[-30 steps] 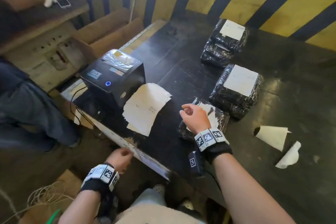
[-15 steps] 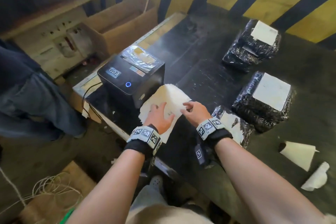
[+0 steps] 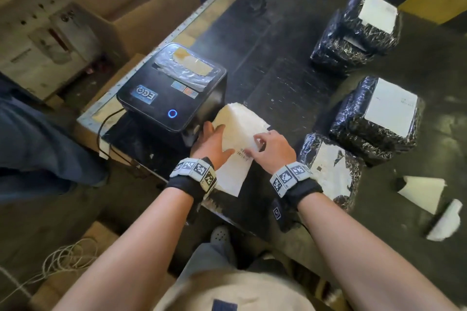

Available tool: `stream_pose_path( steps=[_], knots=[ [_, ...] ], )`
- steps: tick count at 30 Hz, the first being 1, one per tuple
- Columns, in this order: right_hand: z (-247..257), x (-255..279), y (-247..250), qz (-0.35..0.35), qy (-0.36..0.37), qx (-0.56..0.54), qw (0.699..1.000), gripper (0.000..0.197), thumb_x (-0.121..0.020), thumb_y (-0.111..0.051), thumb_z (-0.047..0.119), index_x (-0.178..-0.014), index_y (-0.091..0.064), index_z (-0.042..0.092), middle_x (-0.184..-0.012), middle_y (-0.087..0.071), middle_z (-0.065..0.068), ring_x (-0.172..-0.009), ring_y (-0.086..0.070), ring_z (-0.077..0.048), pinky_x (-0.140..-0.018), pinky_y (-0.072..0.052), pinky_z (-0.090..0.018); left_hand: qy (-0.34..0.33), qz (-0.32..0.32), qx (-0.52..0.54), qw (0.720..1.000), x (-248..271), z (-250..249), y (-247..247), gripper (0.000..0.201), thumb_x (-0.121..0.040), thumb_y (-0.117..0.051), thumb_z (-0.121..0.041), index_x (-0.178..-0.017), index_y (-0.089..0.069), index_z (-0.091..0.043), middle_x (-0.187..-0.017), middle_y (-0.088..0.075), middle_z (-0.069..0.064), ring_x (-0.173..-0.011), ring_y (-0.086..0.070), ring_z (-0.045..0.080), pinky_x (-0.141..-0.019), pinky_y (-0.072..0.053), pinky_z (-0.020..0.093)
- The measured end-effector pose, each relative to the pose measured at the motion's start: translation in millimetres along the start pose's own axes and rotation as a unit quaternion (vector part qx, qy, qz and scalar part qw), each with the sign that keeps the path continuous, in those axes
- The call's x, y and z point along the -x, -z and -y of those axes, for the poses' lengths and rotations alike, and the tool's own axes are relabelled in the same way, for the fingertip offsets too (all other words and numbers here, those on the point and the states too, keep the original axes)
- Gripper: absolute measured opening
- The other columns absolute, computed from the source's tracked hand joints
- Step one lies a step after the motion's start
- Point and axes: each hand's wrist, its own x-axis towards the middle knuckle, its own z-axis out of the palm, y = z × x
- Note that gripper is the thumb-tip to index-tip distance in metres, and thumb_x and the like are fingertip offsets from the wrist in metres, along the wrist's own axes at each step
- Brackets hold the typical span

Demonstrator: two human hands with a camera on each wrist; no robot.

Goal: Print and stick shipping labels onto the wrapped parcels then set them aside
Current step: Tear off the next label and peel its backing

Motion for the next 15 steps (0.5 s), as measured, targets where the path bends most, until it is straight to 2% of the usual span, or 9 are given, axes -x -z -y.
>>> stream_pose_path(
  steps=[7, 11, 15],
  knots=[
    [1.8, -0.7, -1.6, 0.007, -0.012, -0.038, 0.999, 0.041, -0.079, -0.069, 0.054, -0.112, -0.063, 0.031, -0.105, -0.057, 0.01, -0.095, -0.057, -0.01, -0.08, -0.055, -0.035, -0.018, 0.006, -0.009, 1.0, 0.4, 2.4, 1.3, 0.065, -0.086, -0.065, -0.036, -0.138, -0.028, -0.029, -0.135, -0.019, 0.0, -0.131, -0.032, 0.029, -0.099, -0.045, 0.05],
    [5.1, -2.2, 1.0, 0.012, -0.033, -0.081, 0.996, 0.037, -0.076, -0.075, 0.048, -0.106, -0.06, 0.032, -0.099, -0.055, 0.014, -0.091, -0.058, -0.008, -0.081, -0.055, -0.034, -0.012, 0.002, -0.008, 1.0, 1.1, 1.1, 3.1, 0.066, -0.086, -0.065, -0.036, -0.139, -0.027, -0.027, -0.137, -0.02, 0.002, -0.131, -0.032, 0.029, -0.097, -0.047, 0.05],
    [6.2, -1.5, 1.8, 0.007, -0.044, -0.111, 0.993, 0.027, -0.079, -0.074, 0.043, -0.098, -0.056, 0.035, -0.096, -0.058, 0.015, -0.088, -0.06, -0.008, -0.081, -0.056, -0.036, -0.009, 0.009, -0.014, 1.0, 2.9, -1.0, 6.8, 0.067, -0.086, -0.065, -0.037, -0.141, -0.027, -0.025, -0.139, -0.021, 0.004, -0.131, -0.031, 0.029, -0.097, -0.046, 0.048]
  ],
)
